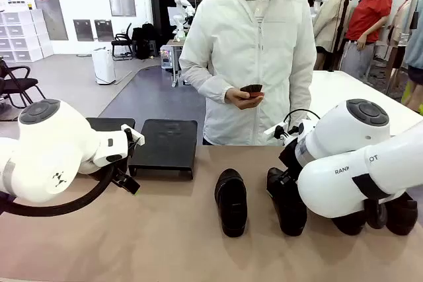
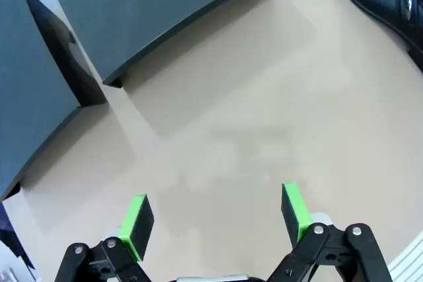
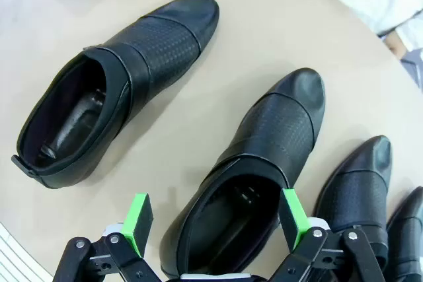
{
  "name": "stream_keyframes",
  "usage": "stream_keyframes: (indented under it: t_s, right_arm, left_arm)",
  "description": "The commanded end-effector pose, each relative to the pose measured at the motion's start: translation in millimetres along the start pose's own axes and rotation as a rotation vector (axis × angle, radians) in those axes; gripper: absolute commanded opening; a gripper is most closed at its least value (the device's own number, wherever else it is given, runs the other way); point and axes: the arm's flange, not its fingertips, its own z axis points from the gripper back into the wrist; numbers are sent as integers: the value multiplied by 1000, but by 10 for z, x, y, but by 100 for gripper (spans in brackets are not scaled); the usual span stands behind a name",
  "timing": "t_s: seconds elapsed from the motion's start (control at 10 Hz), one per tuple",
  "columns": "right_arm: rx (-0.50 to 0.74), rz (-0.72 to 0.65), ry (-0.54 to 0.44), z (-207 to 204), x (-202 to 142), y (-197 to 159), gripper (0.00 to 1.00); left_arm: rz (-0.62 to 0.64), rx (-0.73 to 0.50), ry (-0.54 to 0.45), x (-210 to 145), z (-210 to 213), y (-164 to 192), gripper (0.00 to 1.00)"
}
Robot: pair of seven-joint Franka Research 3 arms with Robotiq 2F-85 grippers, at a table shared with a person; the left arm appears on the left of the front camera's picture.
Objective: Organize the shoes by placing them on the stand.
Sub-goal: Pick up one Shoe and place it in the middle of the table.
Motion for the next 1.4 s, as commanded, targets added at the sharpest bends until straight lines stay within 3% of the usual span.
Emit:
stream_keyframes:
  t_s: [0.0, 1.3]
  right_arm:
    - [0, 0, 0, 0, 0, 0, 100]
    - [0, 0, 0, 0, 0, 0, 100]
  left_arm:
    - [0, 0, -1, 1, 4, 0, 100]
    - [0, 0, -1, 1, 4, 0, 100]
